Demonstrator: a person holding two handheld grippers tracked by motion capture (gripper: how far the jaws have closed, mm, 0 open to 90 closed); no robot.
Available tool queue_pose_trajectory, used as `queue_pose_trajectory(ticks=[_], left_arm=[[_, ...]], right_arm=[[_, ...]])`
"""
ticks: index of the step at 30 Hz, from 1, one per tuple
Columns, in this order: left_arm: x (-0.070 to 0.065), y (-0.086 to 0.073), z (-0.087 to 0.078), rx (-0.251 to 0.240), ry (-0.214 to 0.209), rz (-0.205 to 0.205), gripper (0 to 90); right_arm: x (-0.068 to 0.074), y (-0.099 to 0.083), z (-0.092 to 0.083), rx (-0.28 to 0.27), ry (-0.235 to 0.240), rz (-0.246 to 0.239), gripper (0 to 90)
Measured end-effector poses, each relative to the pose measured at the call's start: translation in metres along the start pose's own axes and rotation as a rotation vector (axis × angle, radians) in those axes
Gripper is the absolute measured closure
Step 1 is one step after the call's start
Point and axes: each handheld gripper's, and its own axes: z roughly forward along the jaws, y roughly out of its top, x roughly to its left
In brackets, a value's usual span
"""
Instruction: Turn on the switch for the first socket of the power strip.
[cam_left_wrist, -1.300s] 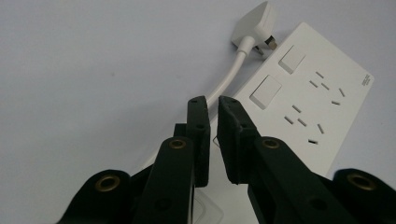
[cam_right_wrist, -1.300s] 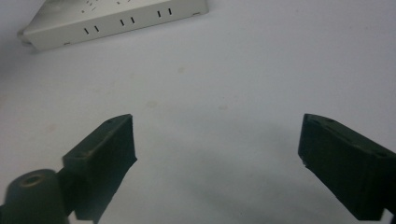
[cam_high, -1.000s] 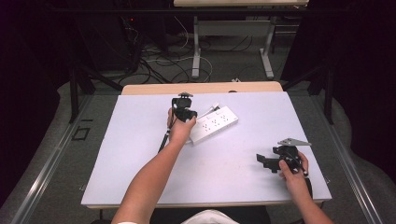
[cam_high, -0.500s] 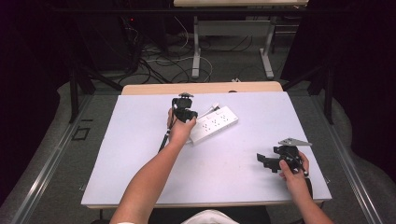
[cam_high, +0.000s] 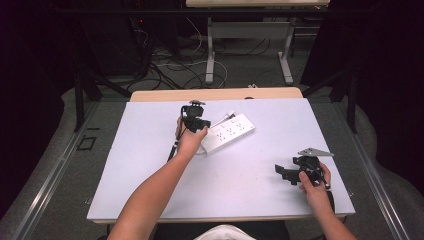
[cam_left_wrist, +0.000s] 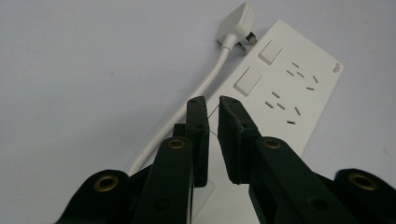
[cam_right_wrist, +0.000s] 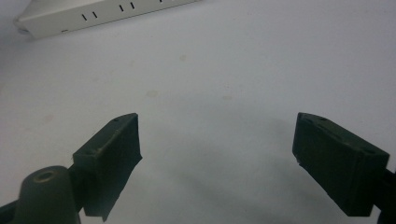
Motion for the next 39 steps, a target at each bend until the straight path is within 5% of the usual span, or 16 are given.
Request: queue_pose_trajectory(ticks=[14, 39], left_arm=[[0.01, -0.009, -0.014, -0.01, -0.021, 0.0, 81.8], [0.007, -0.02, -0.034, -0.025, -0.065, 0.031, 75.3]], right_arm=[[0.001, 0.0, 0.0, -0.004, -0.005, 0.0, 14.6], [0.001, 0.0, 0.0, -0.006, -0.006, -0.002, 14.6]])
